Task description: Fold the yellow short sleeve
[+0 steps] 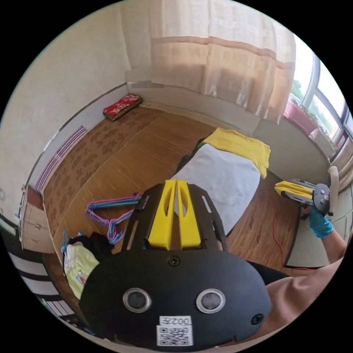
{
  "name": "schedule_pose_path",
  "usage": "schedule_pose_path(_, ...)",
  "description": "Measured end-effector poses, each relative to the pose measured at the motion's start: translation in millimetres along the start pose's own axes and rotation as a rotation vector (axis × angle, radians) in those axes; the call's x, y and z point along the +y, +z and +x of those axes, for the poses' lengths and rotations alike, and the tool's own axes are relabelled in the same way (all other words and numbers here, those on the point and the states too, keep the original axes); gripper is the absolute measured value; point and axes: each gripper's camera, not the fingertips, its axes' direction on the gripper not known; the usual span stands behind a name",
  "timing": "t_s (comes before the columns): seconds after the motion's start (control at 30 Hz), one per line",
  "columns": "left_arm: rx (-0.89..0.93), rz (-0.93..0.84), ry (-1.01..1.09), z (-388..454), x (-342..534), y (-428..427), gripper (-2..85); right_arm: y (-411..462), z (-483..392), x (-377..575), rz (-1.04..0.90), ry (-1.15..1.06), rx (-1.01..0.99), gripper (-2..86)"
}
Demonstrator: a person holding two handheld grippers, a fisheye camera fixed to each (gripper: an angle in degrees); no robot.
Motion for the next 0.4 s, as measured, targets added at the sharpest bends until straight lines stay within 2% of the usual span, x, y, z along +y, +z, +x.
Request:
schedule_pose_path(0.27,-0.128,-0.041,-0.203,-90.1,160.6,-29.1,-0.9,64.6,-210.7,17.1,0.057,-0.142,-0.155,1.5)
schedule_pose_path(0.4,-0.151,-0.078,-0.261,-124.2,236.3,-30.7,-0.9,112.9,-332.5,47.2,0.040,-0.247,-0.315,1.7)
